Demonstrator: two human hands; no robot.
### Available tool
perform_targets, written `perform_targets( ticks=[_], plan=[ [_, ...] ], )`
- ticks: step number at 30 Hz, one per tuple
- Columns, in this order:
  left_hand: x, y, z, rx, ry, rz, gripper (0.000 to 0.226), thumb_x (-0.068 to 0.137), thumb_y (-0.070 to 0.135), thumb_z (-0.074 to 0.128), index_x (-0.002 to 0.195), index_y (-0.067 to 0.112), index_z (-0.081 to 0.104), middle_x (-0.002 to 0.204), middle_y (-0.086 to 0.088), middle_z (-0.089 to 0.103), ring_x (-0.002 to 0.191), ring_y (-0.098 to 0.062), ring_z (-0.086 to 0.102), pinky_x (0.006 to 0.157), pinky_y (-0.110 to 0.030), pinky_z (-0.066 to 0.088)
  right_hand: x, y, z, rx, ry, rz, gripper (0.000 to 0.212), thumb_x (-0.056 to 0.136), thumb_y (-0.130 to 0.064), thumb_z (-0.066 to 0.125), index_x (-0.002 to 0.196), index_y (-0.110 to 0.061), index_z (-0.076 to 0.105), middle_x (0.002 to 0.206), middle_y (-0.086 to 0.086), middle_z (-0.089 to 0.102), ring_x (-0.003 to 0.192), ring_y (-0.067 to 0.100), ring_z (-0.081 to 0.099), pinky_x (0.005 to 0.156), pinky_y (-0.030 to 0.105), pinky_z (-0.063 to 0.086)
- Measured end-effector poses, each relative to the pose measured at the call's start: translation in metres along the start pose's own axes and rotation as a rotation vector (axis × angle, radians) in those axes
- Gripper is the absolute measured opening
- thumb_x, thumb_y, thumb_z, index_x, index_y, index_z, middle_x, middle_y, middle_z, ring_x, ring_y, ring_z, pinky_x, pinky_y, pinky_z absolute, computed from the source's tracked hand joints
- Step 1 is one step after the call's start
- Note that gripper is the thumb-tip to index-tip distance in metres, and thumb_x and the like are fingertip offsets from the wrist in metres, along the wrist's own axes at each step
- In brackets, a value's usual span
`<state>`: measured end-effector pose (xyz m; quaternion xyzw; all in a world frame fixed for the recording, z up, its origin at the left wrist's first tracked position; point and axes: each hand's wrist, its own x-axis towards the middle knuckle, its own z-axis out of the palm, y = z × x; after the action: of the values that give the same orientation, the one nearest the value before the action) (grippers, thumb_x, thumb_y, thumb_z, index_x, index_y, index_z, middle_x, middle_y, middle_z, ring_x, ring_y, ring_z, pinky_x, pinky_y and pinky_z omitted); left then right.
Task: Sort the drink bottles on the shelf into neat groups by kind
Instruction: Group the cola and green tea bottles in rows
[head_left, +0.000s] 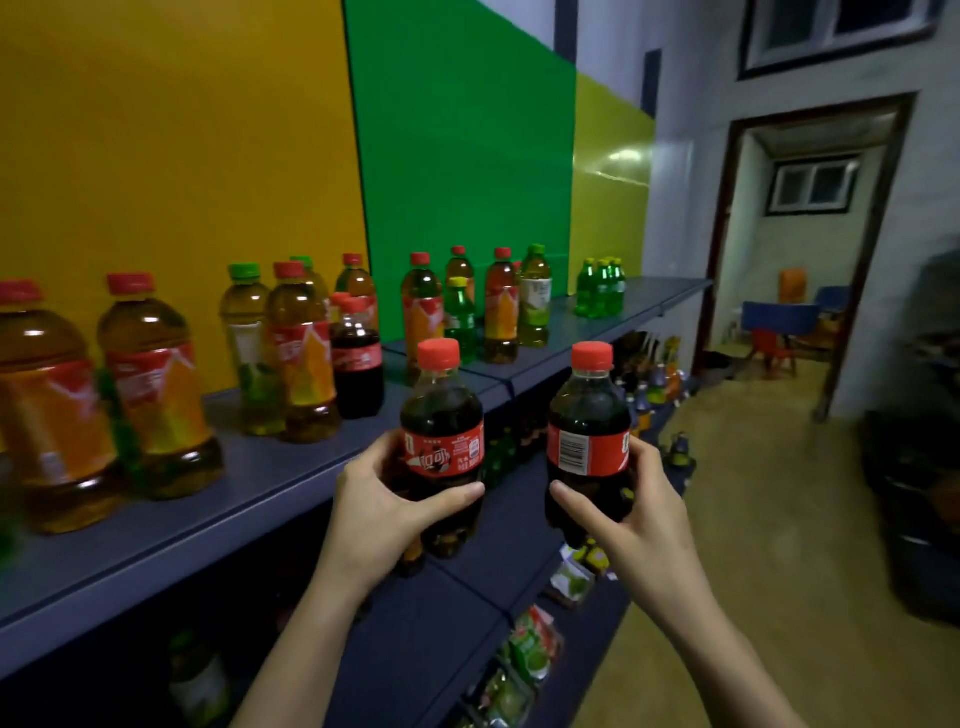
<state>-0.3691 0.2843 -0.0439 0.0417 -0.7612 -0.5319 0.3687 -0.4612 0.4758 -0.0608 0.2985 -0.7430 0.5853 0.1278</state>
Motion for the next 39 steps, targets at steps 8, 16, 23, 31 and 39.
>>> perform_targets(
  ticks=[8,16,23,31,39],
  plan=[
    [0.062,-0.025,0.092,-0.029,-0.017,-0.006,0.052,0.051,0.027,0.084,0.1,0.023,0.066,0.095,0.011,0.072,0.089,-0.003,0.067,0.072,-0.017,0.052,0.062,0.068,-0.047,-0.003,0.005,0.036,0.069,0.061,-0.057,0.064,0.12,-0.03,0.041,0.112,-0.018,0.055,0.103,-0.004,0.054,0.078,0.018,0.048],
    [0.158,-0.072,0.173,-0.052,-0.03,-0.008,0.052,0.052,0.023,0.086,0.099,0.024,0.066,0.094,0.011,0.073,0.09,-0.002,0.067,0.075,-0.017,0.053,0.153,0.141,-0.066,-0.017,0.024,0.036,0.072,0.061,-0.057,0.066,0.123,-0.028,0.041,0.113,-0.015,0.057,0.103,0.0,0.057,0.085,0.026,0.05],
    [0.272,-0.116,0.236,0.0,-0.001,0.027,0.049,0.053,0.024,0.087,0.095,0.032,0.062,0.097,0.016,0.069,0.09,0.006,0.063,0.075,-0.006,0.047,0.279,0.206,-0.059,0.001,0.023,0.013,0.071,0.062,-0.056,0.067,0.122,-0.025,0.044,0.114,-0.013,0.059,0.106,0.0,0.056,0.088,0.024,0.048],
    [0.365,-0.158,0.294,0.059,0.041,0.0,0.048,0.055,0.027,0.087,0.093,0.037,0.059,0.095,0.019,0.067,0.086,0.012,0.062,0.073,-0.007,0.049,0.391,0.273,-0.052,0.073,-0.05,-0.004,0.069,0.064,-0.053,0.067,0.124,-0.028,0.042,0.114,-0.019,0.057,0.102,-0.01,0.054,0.081,0.012,0.048],
    [0.435,-0.202,0.347,0.137,0.19,-0.055,0.059,0.054,0.035,0.087,0.106,0.03,0.06,0.103,0.013,0.068,0.097,0.0,0.063,0.087,-0.027,0.052,0.498,0.347,-0.04,0.168,-0.157,-0.05,0.069,0.062,-0.05,0.068,0.121,-0.024,0.045,0.112,-0.015,0.058,0.102,-0.011,0.054,0.083,0.012,0.047]
  ],
)
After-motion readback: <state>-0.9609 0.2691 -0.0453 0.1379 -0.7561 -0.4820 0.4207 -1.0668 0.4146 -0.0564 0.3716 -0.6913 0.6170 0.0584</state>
